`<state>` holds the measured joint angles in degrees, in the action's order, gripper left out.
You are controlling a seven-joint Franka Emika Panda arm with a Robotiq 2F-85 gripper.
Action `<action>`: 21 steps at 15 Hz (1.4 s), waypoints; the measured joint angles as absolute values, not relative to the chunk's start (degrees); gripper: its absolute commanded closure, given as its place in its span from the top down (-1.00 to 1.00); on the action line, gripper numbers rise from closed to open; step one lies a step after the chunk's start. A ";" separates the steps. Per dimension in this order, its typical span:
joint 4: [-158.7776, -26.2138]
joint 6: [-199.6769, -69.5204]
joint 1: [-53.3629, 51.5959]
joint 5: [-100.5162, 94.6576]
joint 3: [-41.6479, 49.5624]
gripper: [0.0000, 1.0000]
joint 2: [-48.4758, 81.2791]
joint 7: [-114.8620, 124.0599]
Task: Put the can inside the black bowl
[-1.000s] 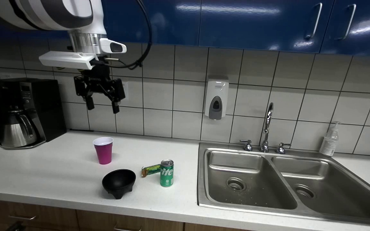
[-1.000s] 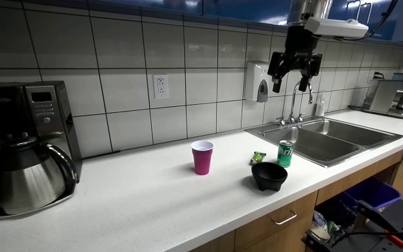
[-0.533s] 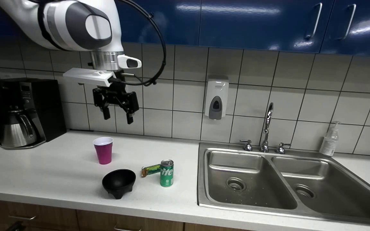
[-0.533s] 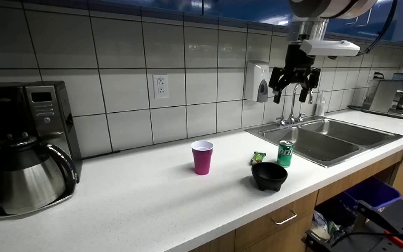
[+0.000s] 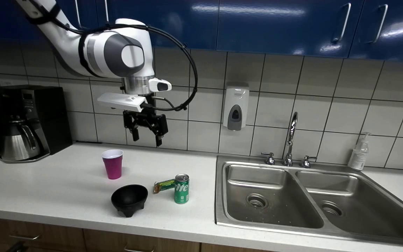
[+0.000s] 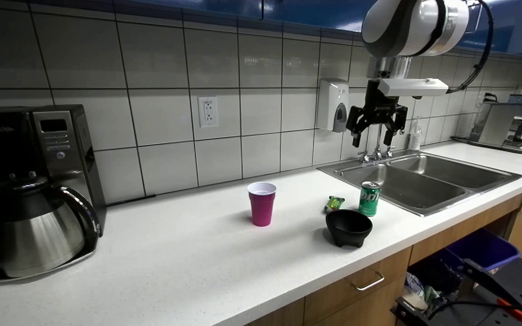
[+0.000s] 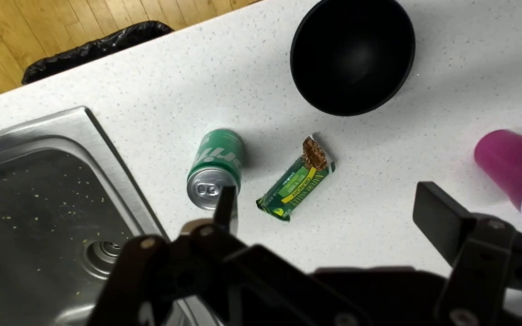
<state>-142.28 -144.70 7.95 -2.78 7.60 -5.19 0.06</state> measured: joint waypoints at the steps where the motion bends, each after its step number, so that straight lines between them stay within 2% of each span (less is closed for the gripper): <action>1: -141.41 -145.06 8.03 -2.78 7.94 1.00 -3.73 0.06; 21: -127.21 -146.26 8.23 -4.22 12.53 1.00 18.99 5.16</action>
